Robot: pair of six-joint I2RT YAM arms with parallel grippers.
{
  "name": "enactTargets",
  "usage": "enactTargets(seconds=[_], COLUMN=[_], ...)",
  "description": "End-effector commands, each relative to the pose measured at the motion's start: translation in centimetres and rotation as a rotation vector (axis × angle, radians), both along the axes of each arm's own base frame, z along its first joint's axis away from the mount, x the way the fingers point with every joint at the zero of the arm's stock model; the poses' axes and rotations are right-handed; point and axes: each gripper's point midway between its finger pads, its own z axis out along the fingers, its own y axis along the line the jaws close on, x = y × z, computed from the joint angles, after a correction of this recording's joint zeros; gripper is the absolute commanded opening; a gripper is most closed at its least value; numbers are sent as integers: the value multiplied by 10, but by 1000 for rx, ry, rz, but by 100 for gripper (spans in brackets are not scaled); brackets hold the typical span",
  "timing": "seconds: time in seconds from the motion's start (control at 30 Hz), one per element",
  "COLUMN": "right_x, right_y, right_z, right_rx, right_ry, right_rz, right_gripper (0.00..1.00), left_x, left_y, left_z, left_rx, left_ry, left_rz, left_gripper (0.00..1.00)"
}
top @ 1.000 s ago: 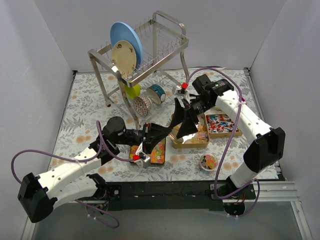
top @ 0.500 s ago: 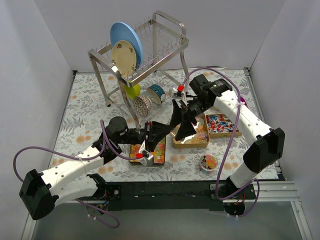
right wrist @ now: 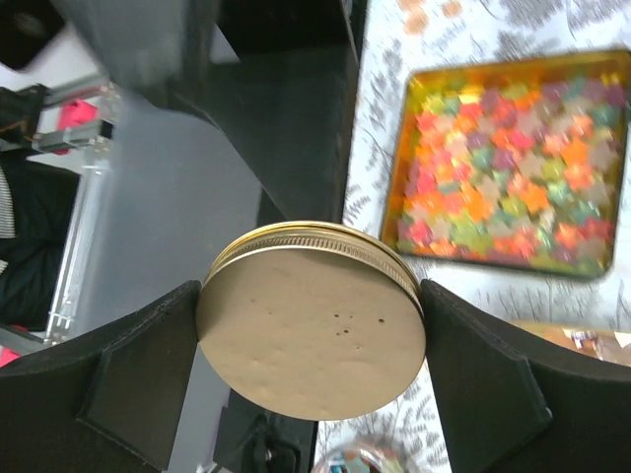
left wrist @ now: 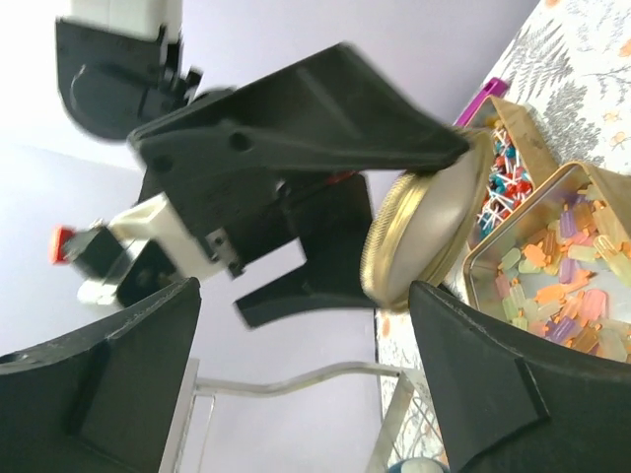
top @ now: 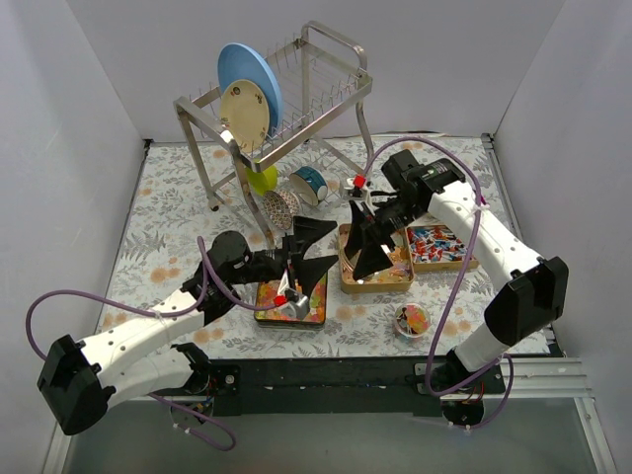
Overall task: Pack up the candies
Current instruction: Pick up the bottle lid at the center of the board, then close the bottle lid on the packing bottle.
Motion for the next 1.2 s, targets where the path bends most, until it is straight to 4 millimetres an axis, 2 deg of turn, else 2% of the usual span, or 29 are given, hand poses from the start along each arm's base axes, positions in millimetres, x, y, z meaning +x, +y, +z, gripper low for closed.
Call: enactTargets(seconds=[0.0, 0.1, 0.2, 0.23, 0.27, 0.33, 0.4, 0.47, 0.5, 0.53, 0.6, 0.73, 0.83, 0.93, 1.17], right_x=[3, 14, 21, 18, 12, 7, 0, -7, -12, -15, -23, -36, -47, -50, -44], right_y=[-26, -49, -83, -91, -101, -122, -140, -152, -160, -165, -173, -176, -173, -170, -166], right_z=[-9, -21, -38, -35, -48, -56, -75, -79, -89, -89, -104, -119, -129, -141, -163], right_rx=[-91, -182, -319, -331, -370, -434, -510, -537, -573, -574, -606, -602, -562, -550, -538], right_ry=[-105, -215, -396, -458, -467, -565, -591, -635, -632, -664, -658, -622, -600, -582, -614], right_rz=[-54, -100, -108, -108, -91, -72, -45, -44, -27, -21, 11, 39, 84, 90, 101], right_gripper=[66, 66, 67, 67, 67, 68, 68, 69, 70, 71, 71, 71, 71, 71, 70], left_x=[20, 37, 50, 55, 62, 68, 75, 78, 77, 78, 77, 77, 74, 75, 71], left_y=[9, 11, 10, 7, 8, 7, 6, 4, 2, 2, -1, -3, -2, 0, 2], left_z=[40, 41, 35, 28, 25, 20, 14, 8, 4, 2, -8, -22, -27, -29, -40], left_rx=[-104, -139, -186, -190, -227, -252, -277, -279, -284, -286, -283, -289, -286, -294, -284], left_ry=[69, 262, 504, 557, 642, 690, 746, 782, 825, 848, 941, 1075, 1096, 1105, 1153], left_rz=[117, 191, 248, 263, 298, 321, 346, 355, 354, 358, 364, 388, 389, 404, 412], left_gripper=[87, 90, 92, 93, 93, 94, 94, 95, 95, 95, 95, 96, 98, 98, 98])
